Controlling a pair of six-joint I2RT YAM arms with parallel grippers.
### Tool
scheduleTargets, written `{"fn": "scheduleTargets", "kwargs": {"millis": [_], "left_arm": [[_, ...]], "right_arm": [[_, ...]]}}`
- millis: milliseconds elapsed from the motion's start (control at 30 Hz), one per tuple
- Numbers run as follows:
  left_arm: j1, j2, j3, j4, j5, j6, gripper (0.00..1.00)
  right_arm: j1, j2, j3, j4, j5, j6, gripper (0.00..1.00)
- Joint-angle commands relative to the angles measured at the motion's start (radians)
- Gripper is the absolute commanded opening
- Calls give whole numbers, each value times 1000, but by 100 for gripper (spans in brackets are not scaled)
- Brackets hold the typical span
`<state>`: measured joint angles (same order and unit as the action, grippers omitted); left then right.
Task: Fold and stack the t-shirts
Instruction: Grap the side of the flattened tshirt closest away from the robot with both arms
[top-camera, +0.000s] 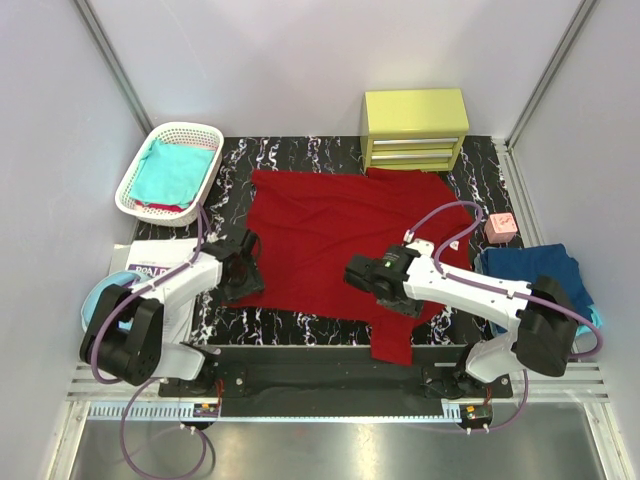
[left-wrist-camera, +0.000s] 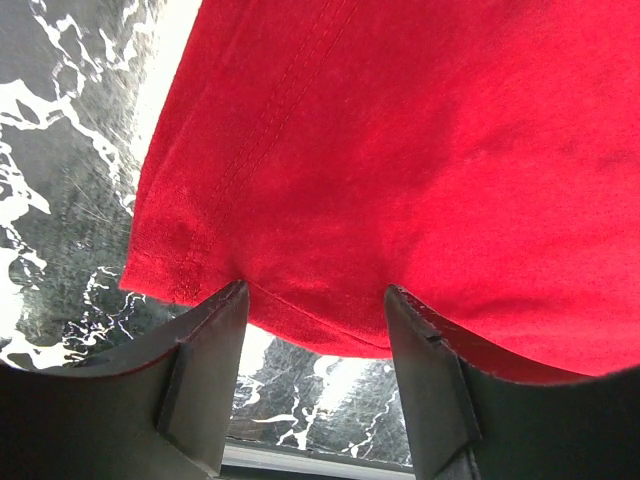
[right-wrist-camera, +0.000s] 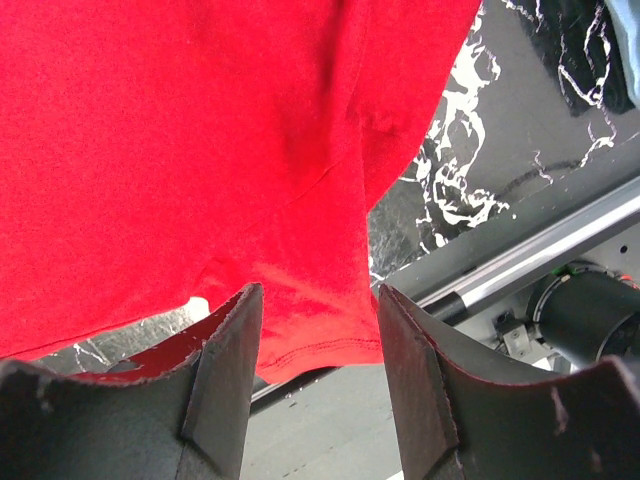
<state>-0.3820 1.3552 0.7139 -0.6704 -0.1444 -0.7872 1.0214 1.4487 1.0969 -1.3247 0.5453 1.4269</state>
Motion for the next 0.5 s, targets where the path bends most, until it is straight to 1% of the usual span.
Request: {"fn": "scheduleTargets", "kwargs": {"millis": [0,33,100,133,200,233,300,333,400,433,467], "left_arm": [[5,10,-27,28,25,-18,67],[5,9,-34,28,26,-18,70],[3,-5,-51,26,28,-20,73],[3,-10,-56,26,26,-20,72],[3,-14,-62,26,28,-24,66],[3,-14,-62,26,32,-26,58],[3,-14,-62,26,37,-26,45],[3,-14,-62,25,37,-26,30],[3,-14,-62,22,40,-26,9],[2,-14,-62,22,43,-26,2],[3,-14,-62,17,51,-29,0]], "right_arm": [[9,-31,-2,-10,71,-8,57],[9,-30,3,-8,74,-11,57],[9,-28,6,-5,80,-20,57],[11,-25,9,-2,79,-23,57],[9,-21,11,1,81,-29,57],[9,-14,14,7,81,-32,57],[9,-10,17,7,82,-39,57],[9,-7,20,7,84,-40,57],[9,-4,23,8,87,-46,57],[9,-4,26,9,88,-48,57],[11,-4,27,7,91,-49,57]]}}
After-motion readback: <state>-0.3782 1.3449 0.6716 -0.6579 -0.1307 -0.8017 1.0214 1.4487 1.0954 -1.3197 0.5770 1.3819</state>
